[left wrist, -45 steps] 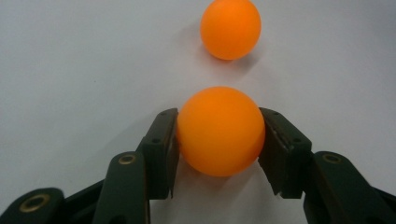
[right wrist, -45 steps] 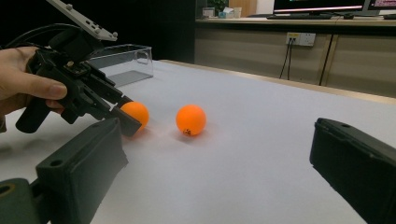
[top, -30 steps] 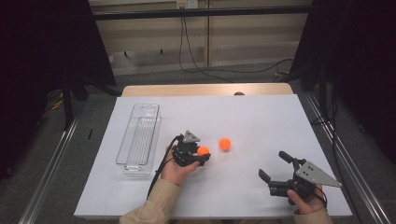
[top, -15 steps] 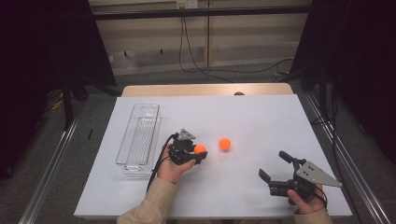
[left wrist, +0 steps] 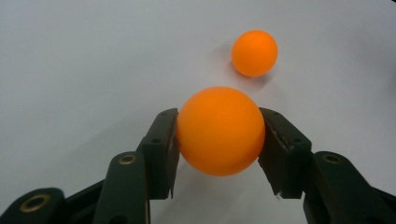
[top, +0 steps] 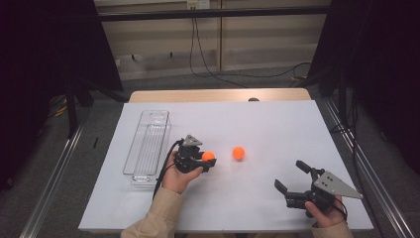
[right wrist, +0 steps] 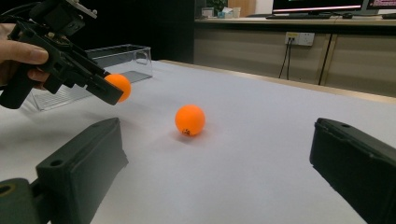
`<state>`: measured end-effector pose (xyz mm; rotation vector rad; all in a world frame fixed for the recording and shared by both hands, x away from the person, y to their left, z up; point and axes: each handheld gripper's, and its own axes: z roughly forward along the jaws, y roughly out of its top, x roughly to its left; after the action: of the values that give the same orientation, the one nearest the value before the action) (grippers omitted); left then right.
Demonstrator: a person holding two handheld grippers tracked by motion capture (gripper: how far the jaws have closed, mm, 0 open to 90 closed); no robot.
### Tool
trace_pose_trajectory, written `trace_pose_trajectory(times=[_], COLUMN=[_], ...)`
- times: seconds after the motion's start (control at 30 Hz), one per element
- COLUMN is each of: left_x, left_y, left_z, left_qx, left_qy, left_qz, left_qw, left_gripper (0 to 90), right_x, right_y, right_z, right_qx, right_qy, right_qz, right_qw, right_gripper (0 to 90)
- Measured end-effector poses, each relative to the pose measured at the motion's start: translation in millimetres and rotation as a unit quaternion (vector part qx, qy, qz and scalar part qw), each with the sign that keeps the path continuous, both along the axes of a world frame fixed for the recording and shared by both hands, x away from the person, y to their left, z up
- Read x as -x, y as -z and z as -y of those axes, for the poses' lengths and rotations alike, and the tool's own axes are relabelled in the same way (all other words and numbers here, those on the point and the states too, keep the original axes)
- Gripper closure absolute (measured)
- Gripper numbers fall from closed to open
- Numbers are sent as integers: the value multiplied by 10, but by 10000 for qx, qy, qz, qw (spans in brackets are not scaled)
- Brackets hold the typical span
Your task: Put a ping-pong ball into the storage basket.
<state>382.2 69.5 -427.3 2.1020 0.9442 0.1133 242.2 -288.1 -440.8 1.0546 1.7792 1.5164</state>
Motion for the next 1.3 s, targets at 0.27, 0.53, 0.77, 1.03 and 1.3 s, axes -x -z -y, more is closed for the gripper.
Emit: trace_pose_trajectory(times=[0.27, 0.53, 0.77, 1.03, 1.3], left_x=[-14, -32, -47, -60, -68], left_y=[-54, -106, -130, -163, -196], left_z=[-79, -161, -223, -302, -379], left_qx=[-17, -24, -22, -7, 26], left_qy=[-47, -97, -173, -251, -356], left_qz=[9, 38, 22, -3, 19], left_qw=[10000, 9999, 9998, 9997, 9994], left_gripper=[508, 507, 507, 508, 508], right_x=[3, 4, 4, 6, 5], right_y=[-2, -3, -2, -4, -4], right_z=[-1, -1, -1, 1, 1], right_qx=[3, 3, 3, 9, 0], right_qy=[-10, -7, -9, -11, -9], right_qz=[3, 1, 2, 6, 6], right_qw=[10000, 10000, 10000, 10000, 10000], right_gripper=[24, 24, 24, 24, 24])
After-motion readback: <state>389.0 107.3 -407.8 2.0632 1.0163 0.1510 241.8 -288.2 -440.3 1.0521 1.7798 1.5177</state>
